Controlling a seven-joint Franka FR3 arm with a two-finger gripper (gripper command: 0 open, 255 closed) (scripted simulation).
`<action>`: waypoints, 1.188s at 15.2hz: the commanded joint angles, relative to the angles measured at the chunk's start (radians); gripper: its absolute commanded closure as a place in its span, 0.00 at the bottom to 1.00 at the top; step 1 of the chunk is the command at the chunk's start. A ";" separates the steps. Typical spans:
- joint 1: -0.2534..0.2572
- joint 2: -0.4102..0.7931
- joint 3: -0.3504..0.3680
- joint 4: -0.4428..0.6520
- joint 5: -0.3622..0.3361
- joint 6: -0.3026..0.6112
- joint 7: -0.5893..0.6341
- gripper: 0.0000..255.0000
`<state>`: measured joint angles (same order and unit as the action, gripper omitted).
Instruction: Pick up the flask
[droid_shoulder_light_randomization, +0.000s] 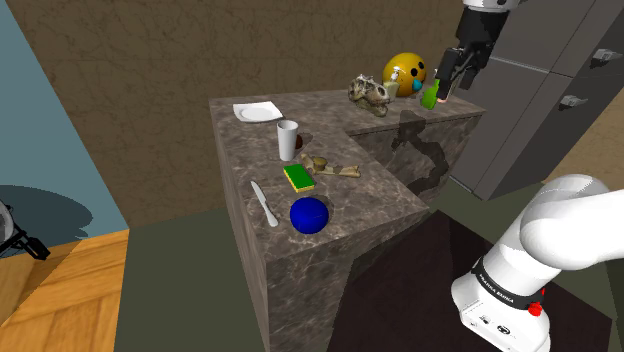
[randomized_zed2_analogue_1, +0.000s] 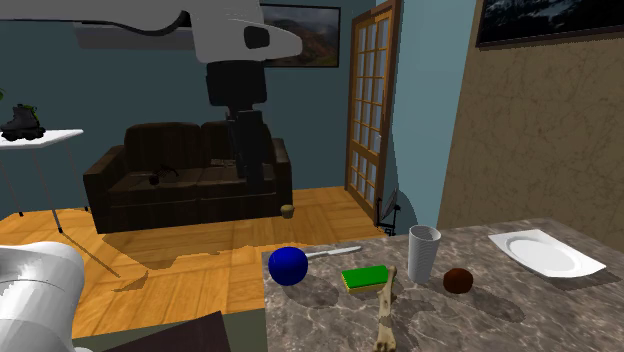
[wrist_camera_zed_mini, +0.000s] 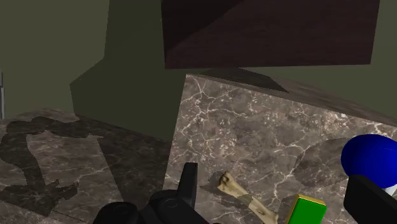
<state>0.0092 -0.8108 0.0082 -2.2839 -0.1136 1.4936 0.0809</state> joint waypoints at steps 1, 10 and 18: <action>0.000 0.000 0.000 0.000 0.000 0.000 0.000 0.00; 0.048 0.154 0.131 -0.044 0.095 0.208 0.156 0.00; 0.077 0.360 0.248 0.000 0.132 0.385 0.291 0.00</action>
<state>0.0827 -0.4746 0.2420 -2.2902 0.0151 1.8579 0.3541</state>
